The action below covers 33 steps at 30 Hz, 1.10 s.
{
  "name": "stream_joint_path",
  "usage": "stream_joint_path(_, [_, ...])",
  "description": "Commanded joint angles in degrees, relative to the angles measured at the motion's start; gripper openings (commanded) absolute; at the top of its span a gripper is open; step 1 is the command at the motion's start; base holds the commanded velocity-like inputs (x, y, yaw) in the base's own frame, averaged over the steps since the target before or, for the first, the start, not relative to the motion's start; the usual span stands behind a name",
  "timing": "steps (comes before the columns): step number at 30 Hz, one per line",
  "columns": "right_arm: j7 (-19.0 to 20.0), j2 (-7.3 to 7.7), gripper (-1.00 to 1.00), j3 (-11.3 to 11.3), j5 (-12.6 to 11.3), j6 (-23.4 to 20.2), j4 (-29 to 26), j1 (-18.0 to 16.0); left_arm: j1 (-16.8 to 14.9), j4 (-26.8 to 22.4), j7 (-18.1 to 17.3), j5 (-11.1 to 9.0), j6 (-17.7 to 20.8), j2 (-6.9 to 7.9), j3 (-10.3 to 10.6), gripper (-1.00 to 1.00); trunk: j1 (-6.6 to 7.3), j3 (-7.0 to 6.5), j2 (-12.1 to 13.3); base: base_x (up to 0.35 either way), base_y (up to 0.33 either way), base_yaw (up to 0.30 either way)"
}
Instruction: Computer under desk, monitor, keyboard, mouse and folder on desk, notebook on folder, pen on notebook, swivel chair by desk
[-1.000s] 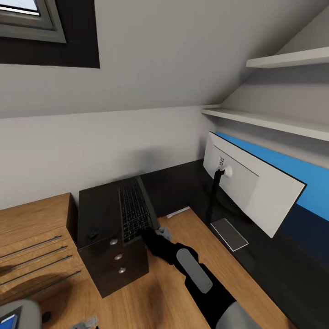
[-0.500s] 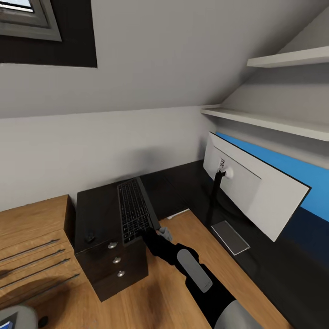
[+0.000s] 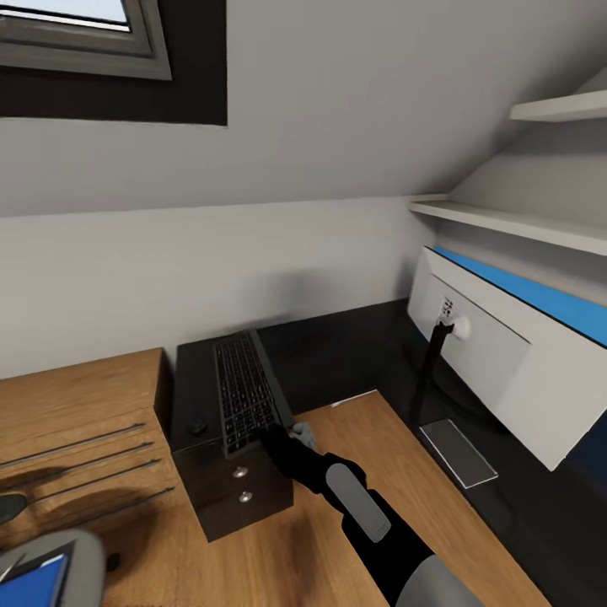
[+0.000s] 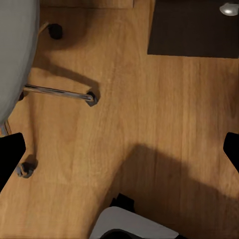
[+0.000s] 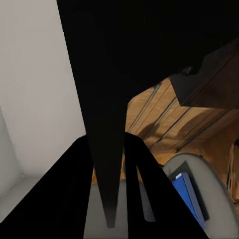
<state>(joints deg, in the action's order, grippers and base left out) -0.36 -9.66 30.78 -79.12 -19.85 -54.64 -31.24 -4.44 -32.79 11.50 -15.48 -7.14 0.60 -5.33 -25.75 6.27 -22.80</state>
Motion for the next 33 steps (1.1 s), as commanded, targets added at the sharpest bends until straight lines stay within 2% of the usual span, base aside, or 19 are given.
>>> stream_joint_path(1, [1.0, 0.18, -1.0, 0.0, -0.3, -0.1, 0.2, 0.0, 0.0, 0.0, 0.1, -0.6, -0.6, 0.0, 0.1, 1.0, -0.03, 0.12, -0.1, 0.0, 0.0, 0.079])
stream_joint_path(5, [7.3, 1.7, -1.0, -0.1, -0.4, -0.1, 2.3, 0.0, 0.0, 0.0, 0.1, -0.5, -1.7, -0.06, 0.1, 1.0, -0.03, 0.12, -0.1, 0.0, 0.0, 0.024])
stream_joint_path(8, [9.9, 1.97, -1.0, -0.3, -0.3, 0.0, 3.9, 0.0, 0.0, -0.4, 0.0, -0.6, -2.1, -0.08, 0.0, 1.0, -0.03, 0.12, -0.1, 0.0, 0.0, 0.006])
stream_joint_path(13, [11.1, 2.08, -1.0, -0.3, -0.1, 0.2, 4.7, 0.0, 0.0, -2.6, 0.0, -0.7, -3.0, -0.14, -0.1, 1.0, -0.03, 0.12, -0.1, 0.0, 0.0, 0.001])
stream_joint_path(19, [11.4, 1.89, -1.0, 0.0, 4.9, 6.4, 6.3, 0.0, 0.0, -3.9, 0.0, -0.7, -3.4, -0.21, -0.1, 1.0, -1.35, 1.2, -2.5, 0.0, 0.0, 0.0])
stream_joint_path(22, [11.9, 1.83, -1.0, 0.1, 6.0, 8.2, 8.7, 0.0, 0.0, -4.5, 0.0, -0.7, -3.6, -0.19, -0.1, 1.0, -2.01, 1.74, -3.7, 0.0, 0.0, 0.0])
stream_joint_path(26, [12.1, 1.9, -1.0, 0.1, 6.2, 8.4, 9.8, 0.1, 0.2, -6.7, -0.1, -0.7, -4.0, -0.23, -0.1, 1.0, -2.89, 2.46, -5.3, 0.0, 0.0, 0.0])
stream_joint_path(27, [12.2, 1.94, -1.0, 0.0, 6.3, 8.5, 10.0, 0.0, 0.8, -7.9, -0.1, -0.7, -4.1, -0.21, -0.1, 1.0, -3.11, 2.64, -5.7, 0.0, 0.0, 0.0])
stream_joint_path(28, [12.7, 1.98, -1.0, 0.0, 6.3, 8.5, 10.3, 0.0, 3.3, -12.2, -0.2, -0.7, -4.2, -0.18, -0.1, 1.0, -3.33, 2.81, -6.1, 0.0, 0.0, 0.0])
stream_joint_path(29, [13.1, 2.0, -1.0, 0.0, 6.3, 8.5, 10.4, 0.0, 8.0, -19.8, -0.7, -0.7, -4.0, -0.12, -0.1, 1.0, -3.55, 2.99, -6.5, 0.0, 0.0, 0.0])
stream_joint_path(31, [13.3, 2.0, -1.0, 0.1, 6.4, 8.5, 10.4, 0.1, 11.7, -25.4, -1.1, -0.8, -3.7, -0.09, -0.1, 1.0, -3.99, 3.35, -7.3, 0.0, 0.0, 0.0])
stream_joint_path(33, [13.5, 2.01, -1.0, 0.1, 6.4, 8.5, 10.4, 0.1, 13.6, -28.2, -1.2, -0.8, -3.0, -0.08, -0.1, 1.0, -4.42, 3.71, -8.1, 0.0, 0.0, 0.0])
